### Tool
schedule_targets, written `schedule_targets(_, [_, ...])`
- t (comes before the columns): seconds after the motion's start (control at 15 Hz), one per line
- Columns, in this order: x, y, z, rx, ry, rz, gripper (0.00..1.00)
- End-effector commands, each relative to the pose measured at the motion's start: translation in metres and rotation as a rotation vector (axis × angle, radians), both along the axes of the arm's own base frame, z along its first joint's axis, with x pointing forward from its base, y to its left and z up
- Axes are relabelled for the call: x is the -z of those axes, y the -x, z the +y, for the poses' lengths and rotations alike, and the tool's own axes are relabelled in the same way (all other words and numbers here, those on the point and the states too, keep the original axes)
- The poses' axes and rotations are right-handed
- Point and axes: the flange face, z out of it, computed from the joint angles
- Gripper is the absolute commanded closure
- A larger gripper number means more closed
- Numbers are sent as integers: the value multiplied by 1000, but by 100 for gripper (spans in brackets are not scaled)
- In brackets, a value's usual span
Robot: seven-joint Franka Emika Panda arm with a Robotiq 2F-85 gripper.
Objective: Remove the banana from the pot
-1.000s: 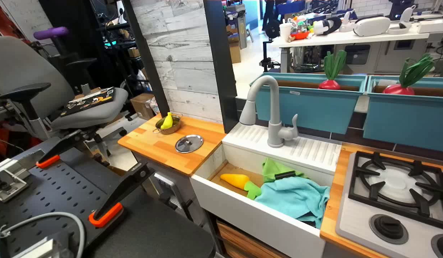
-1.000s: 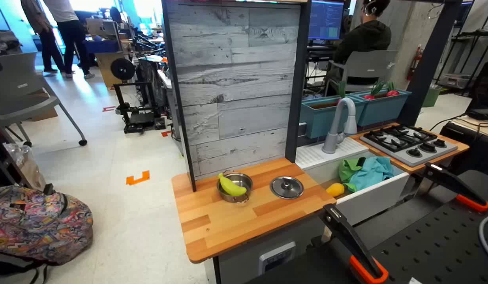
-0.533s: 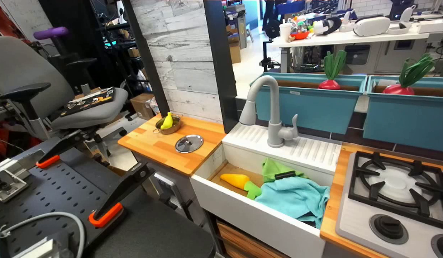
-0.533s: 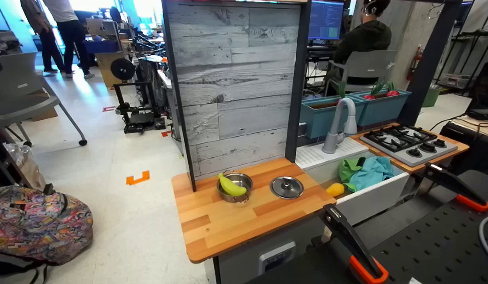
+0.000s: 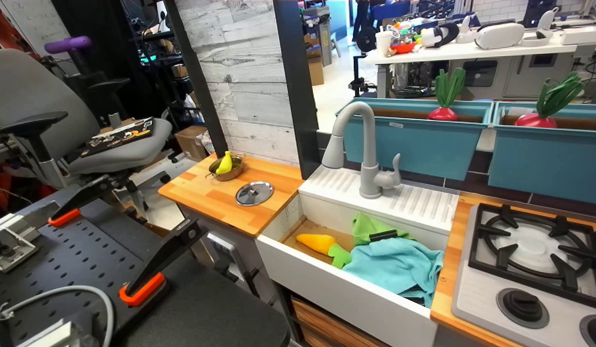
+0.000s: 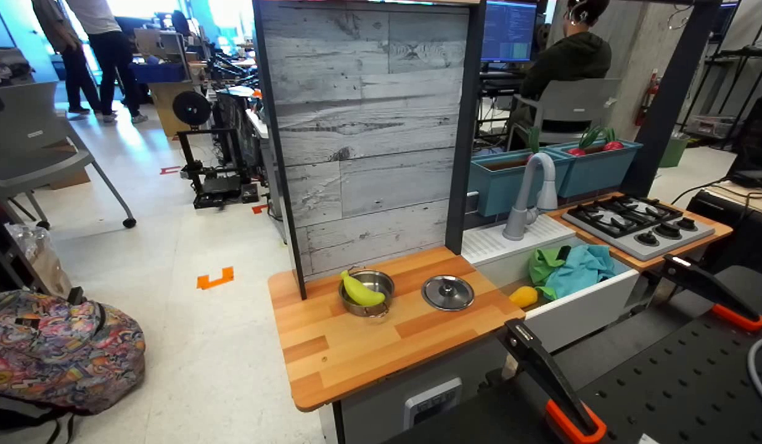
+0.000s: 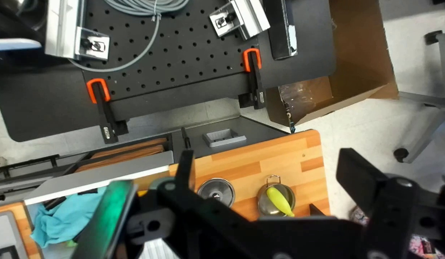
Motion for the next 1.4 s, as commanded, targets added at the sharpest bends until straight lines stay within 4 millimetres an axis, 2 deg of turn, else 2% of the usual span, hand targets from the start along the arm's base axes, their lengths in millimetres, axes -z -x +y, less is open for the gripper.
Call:
schedule_targets(0.0, [37,-39,30,-32,-23,-24,0])
schedule_targets(0.67, [157,-128,68,-6,-158,-236,0])
schedule_targets(1.07, [224,-175,106,-47,-139,-193,0])
schedule_targets(1.33, [260,-206,125,-78,-89,-170,0])
